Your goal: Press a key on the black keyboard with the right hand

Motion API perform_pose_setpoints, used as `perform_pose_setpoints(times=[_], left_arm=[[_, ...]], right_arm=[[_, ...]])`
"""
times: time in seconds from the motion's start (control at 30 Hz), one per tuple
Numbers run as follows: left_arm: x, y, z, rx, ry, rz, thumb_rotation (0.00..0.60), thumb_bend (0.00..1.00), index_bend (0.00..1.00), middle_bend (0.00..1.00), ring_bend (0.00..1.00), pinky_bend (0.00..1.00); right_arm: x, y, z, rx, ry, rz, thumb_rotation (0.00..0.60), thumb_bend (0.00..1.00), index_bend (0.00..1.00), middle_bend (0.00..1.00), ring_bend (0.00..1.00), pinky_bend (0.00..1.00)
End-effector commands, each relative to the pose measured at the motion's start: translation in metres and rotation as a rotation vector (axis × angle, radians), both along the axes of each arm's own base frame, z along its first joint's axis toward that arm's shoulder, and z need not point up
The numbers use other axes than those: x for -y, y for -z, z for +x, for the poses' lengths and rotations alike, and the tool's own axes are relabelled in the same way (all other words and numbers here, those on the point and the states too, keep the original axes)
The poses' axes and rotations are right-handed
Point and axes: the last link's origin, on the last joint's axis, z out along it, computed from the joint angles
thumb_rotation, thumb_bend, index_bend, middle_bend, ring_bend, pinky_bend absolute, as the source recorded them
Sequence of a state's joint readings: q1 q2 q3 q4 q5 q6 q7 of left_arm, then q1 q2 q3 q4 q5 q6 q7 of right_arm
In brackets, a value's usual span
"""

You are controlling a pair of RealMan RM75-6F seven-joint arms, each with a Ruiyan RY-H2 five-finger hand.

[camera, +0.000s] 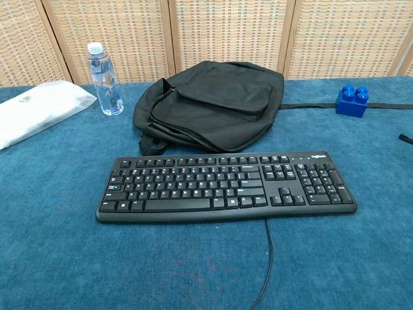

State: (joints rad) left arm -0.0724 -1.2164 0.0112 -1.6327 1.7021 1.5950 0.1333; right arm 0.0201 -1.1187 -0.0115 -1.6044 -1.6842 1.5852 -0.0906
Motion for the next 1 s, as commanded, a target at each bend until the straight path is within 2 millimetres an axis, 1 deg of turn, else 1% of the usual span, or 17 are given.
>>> perform_pose_setpoints(times=[0.03, 0.67, 0.8, 1.0], left_arm=[[-0.0001, -0.0001, -0.0003, 0.0, -0.001, 0.0, 0.6, 0.0, 0.0, 0.0, 0.0, 0.0], [-0.0021, -0.0054, -0.0012, 0.023, -0.006, 0.008, 0.6, 0.0, 0.0, 0.0, 0.0, 0.0], [-0.0029, -0.0061, -0.0015, 0.032, -0.011, 0.004, 0.6, 0.0, 0.0, 0.0, 0.0, 0.0], [0.0003, -0.0033, 0.0029, 0.016, 0.021, 0.009, 0.6, 0.0, 0.0, 0.0, 0.0, 0.0]], right_arm=[[0.0001, -0.0001, 0.0001, 0.0, -0.001, -0.002, 0.6, 0.34, 0.0, 0.0, 0.0, 0.0], [-0.0003, 0.002, 0.0002, 0.005, 0.009, 0.01, 0.6, 0.35, 0.0, 0.0, 0.0, 0.0], [0.0027, 0.0025, -0.0007, 0.019, 0.024, 0.019, 0.6, 0.34, 0.0, 0.0, 0.0, 0.0], [0.0089, -0.0056, 0.0026, -0.002, 0.02, 0.013, 0.6, 0.35, 0.0, 0.0, 0.0, 0.0]])
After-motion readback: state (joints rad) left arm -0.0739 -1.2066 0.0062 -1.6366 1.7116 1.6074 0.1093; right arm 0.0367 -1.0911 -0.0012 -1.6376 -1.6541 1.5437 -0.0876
